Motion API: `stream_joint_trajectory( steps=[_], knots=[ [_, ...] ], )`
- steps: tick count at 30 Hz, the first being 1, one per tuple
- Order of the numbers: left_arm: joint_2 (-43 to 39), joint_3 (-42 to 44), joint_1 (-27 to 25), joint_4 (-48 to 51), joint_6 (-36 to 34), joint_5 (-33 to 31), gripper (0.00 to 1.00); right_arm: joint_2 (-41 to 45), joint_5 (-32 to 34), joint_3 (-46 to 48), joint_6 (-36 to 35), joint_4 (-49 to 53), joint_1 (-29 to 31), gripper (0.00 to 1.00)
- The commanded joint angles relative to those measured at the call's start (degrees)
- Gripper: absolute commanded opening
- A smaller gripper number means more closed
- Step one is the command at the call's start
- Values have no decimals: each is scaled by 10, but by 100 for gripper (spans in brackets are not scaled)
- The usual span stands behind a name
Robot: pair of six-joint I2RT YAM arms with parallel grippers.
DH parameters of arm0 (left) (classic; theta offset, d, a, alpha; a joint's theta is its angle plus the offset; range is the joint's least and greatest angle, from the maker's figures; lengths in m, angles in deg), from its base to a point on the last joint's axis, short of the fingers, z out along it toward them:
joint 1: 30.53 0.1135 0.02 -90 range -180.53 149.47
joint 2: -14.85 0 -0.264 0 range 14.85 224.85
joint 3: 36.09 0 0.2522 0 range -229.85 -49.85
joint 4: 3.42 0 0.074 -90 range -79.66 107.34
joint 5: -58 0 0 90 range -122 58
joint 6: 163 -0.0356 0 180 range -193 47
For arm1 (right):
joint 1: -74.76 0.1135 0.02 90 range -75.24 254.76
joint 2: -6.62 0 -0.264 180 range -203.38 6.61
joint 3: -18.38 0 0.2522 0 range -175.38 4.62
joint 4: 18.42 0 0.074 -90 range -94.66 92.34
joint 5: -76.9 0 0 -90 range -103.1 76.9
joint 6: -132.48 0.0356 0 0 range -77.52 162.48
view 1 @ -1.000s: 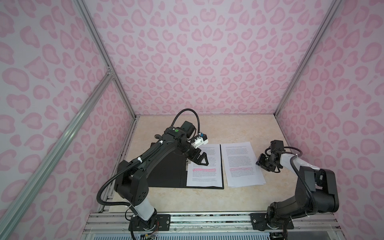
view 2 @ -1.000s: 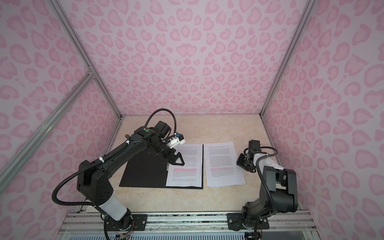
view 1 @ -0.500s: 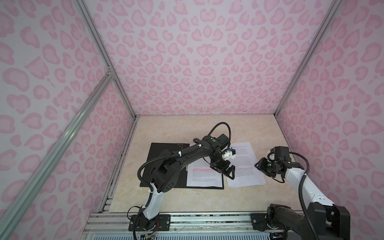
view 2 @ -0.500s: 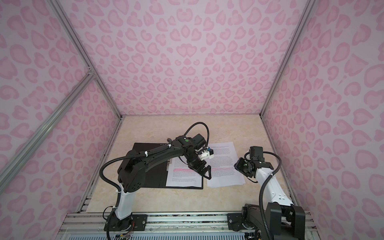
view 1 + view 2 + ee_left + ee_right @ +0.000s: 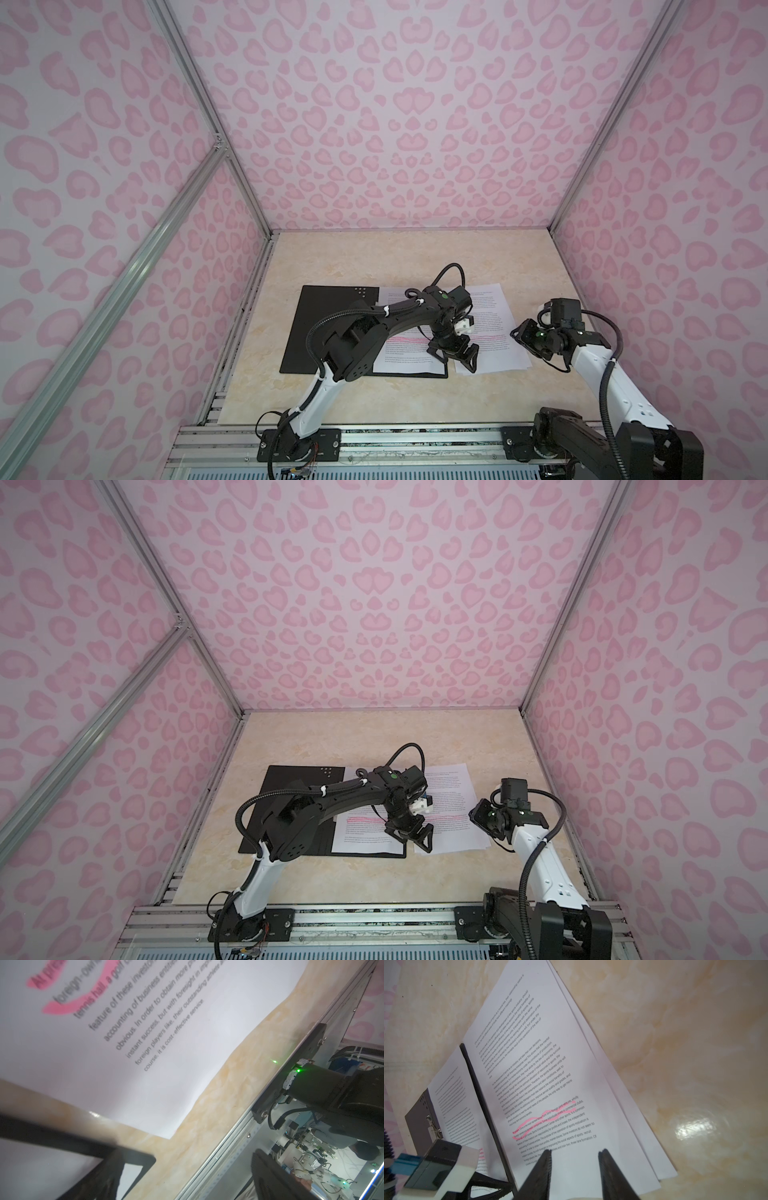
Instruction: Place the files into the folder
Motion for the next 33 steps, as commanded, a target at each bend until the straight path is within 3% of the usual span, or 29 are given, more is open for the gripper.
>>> stream_joint_trajectory(
  steps=[1, 9, 19, 27, 33],
  knots=[
    [10, -12, -1, 3, 6, 13, 98, -1, -7, 13, 10, -8, 0, 41],
    [52, -49, -1, 19, -5, 46, 96, -6, 7, 16, 10, -13, -6, 41],
    [65, -86, 1, 30, -22, 8, 91, -52, 48, 9, 0, -43, -41, 43],
    [72, -107, 16, 32, -31, -2, 86, -146, 19, -6, -25, -65, -69, 43],
    [78, -115, 25, 34, -39, 5, 89, -188, -6, -5, -28, -82, -71, 44]
  ],
)
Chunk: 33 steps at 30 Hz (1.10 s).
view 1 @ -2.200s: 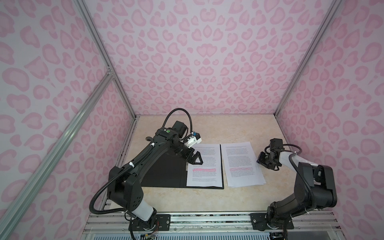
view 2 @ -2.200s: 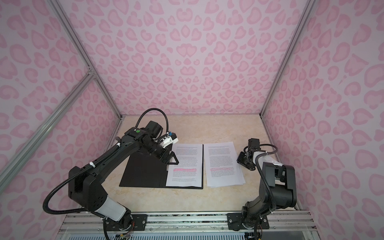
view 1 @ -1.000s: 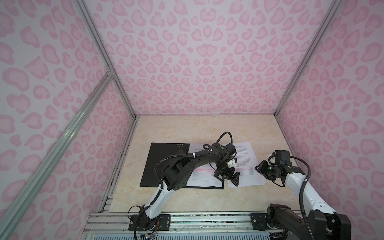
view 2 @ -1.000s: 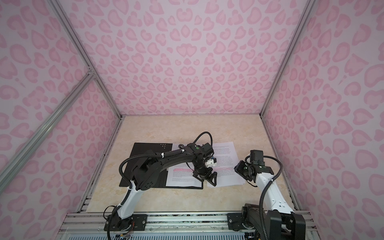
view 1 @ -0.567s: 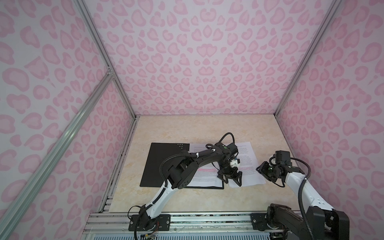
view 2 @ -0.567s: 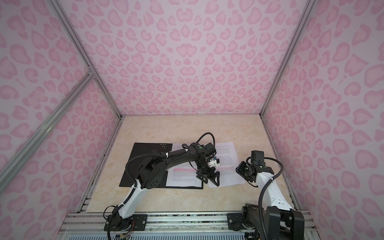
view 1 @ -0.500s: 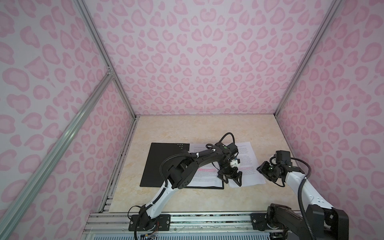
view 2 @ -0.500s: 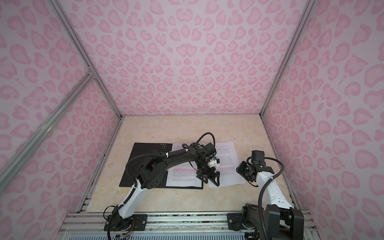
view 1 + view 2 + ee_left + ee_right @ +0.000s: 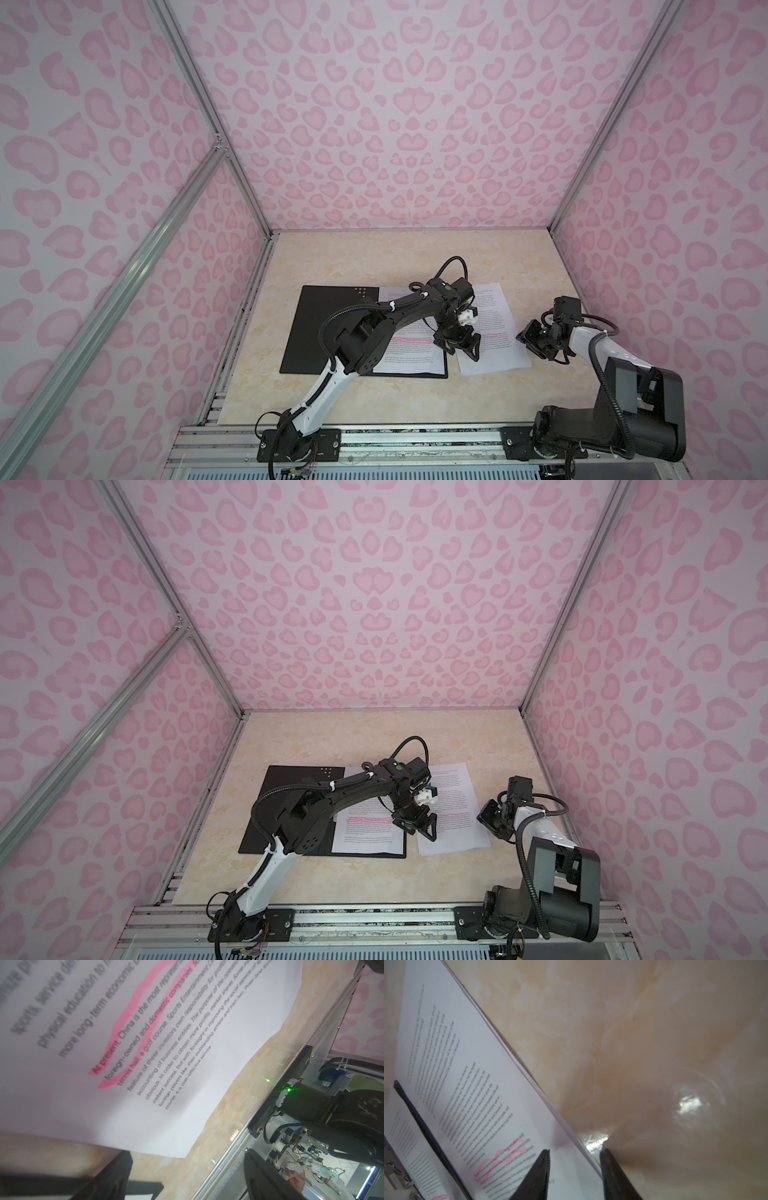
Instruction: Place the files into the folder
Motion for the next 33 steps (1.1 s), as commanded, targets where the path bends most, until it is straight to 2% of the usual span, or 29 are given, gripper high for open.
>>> stream_joint_trajectory(
  steps=[1, 6, 13, 23, 33],
  knots=[
    [6, -7, 6, 8, -13, -9, 90, -18, -11, 4, -10, 3, 0, 43],
    [17, -19, 21, 15, -22, -23, 92, -29, -40, 0, -17, 20, 3, 44],
    [16, -15, 49, 14, -24, -30, 92, -1, -58, -9, -28, 66, 28, 43],
    [20, -9, 50, 13, -24, 16, 86, 45, -64, 2, -11, 65, 39, 42],
    [6, -12, 50, 15, -28, 17, 81, 66, -89, -11, 2, 54, 39, 40]
  ],
)
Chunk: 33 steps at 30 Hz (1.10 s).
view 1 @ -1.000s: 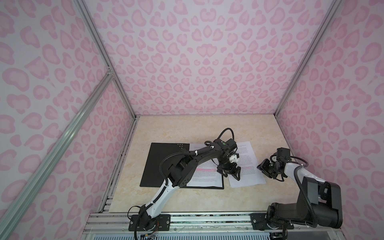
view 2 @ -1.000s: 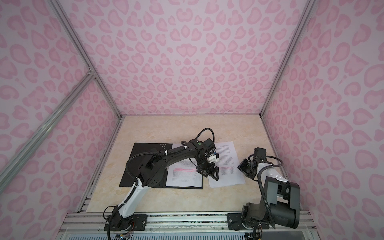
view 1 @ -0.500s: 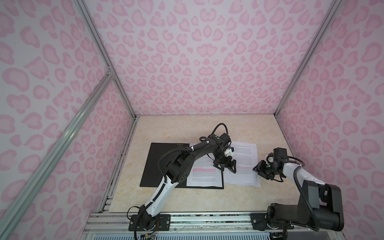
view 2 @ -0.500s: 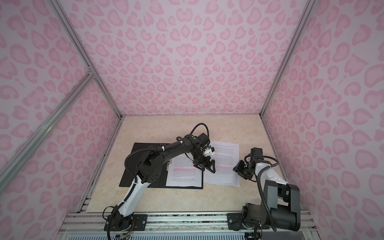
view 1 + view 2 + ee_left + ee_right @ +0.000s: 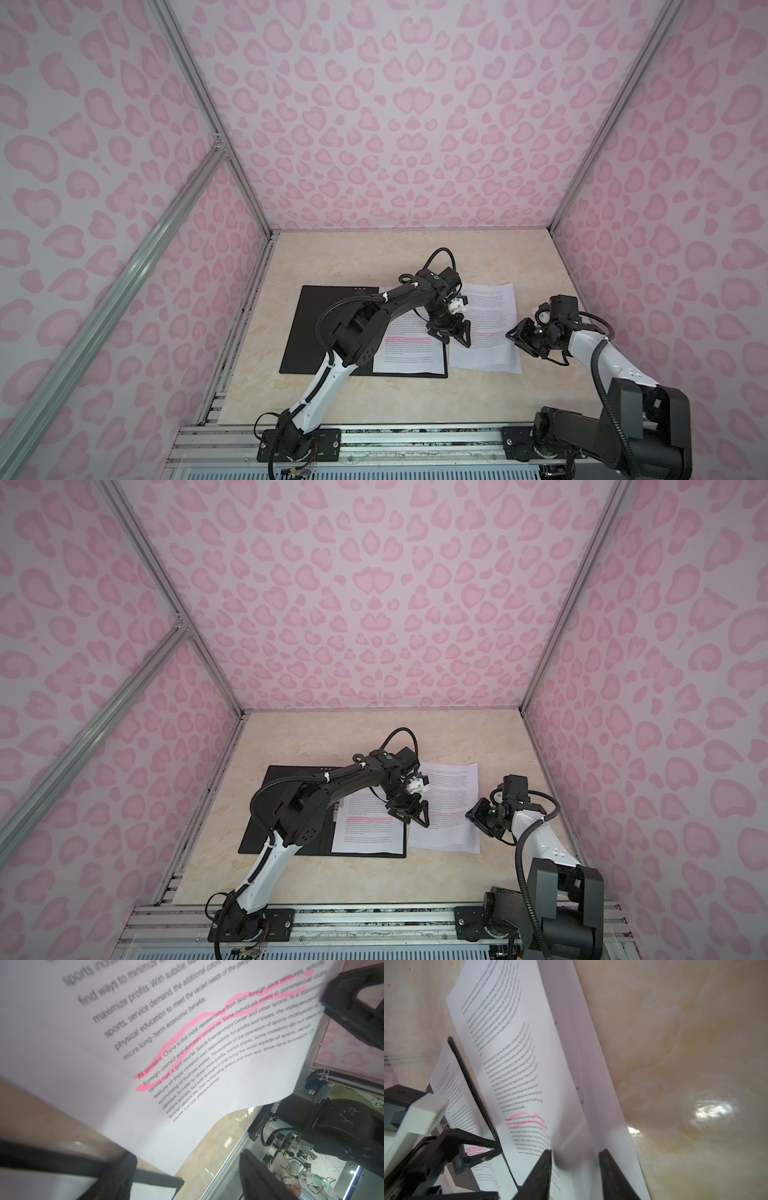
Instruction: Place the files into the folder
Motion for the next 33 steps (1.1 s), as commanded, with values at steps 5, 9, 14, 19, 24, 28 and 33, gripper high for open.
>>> stream_joint_trajectory(
  steps=[5, 9, 14, 19, 24, 28, 33],
  knots=[
    [-4, -4, 0, 18, -11, -7, 79, 4, -37, -4, 3, -4, 1, 40],
    [-3, -5, 1, 20, -14, -12, 77, 22, -37, -3, 7, 2, 1, 40],
    [-4, -6, 1, 21, -15, -9, 73, 41, -53, 5, 17, -6, 0, 41],
    [-5, -7, 2, 23, -16, -8, 71, 46, -72, 14, 27, -14, 0, 41],
    [-7, -8, 2, 25, -17, -4, 65, 55, -64, 16, 22, -5, -2, 41],
    [-10, -10, 2, 26, -15, -6, 57, 55, -59, 16, 19, 2, -4, 41],
    [-17, -11, 3, 27, -15, -6, 45, 51, -51, 15, 14, 6, -5, 41]
  ],
)
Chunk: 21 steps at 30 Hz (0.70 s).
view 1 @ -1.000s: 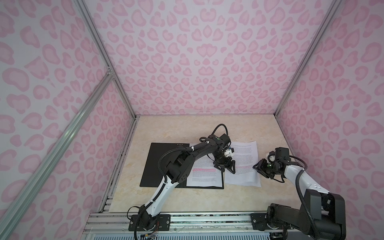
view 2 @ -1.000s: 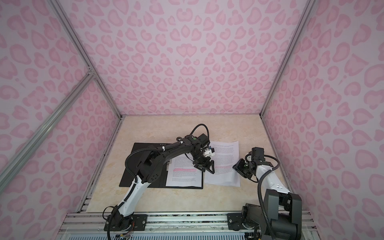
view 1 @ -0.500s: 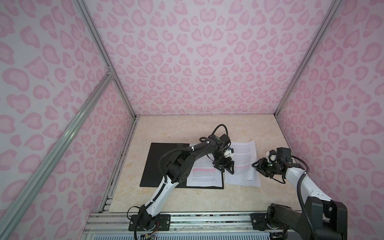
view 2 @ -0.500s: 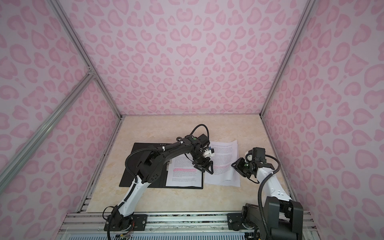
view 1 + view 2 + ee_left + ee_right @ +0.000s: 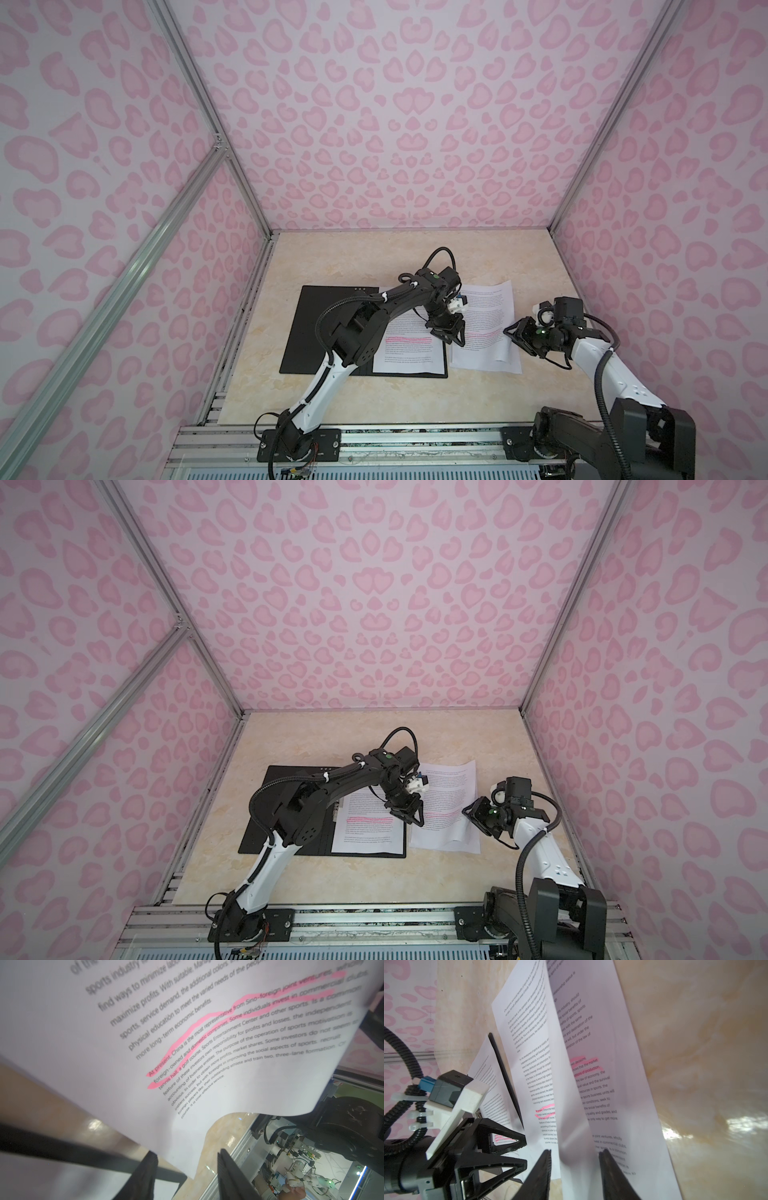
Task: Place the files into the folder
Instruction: 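Lift the papers with the left gripper while the right gripper holds their edge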
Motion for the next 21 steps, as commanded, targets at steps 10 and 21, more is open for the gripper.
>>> stream_joint_trajectory(
  steps=[10, 21],
  knots=[
    [-10, 8, 1, 8, 0, 13, 33, 2, 8, 9, -4, 7, 0, 41],
    [-1, 14, 1, 7, -2, -2, 40, -4, 3, 17, -5, 0, 0, 40]
  ],
)
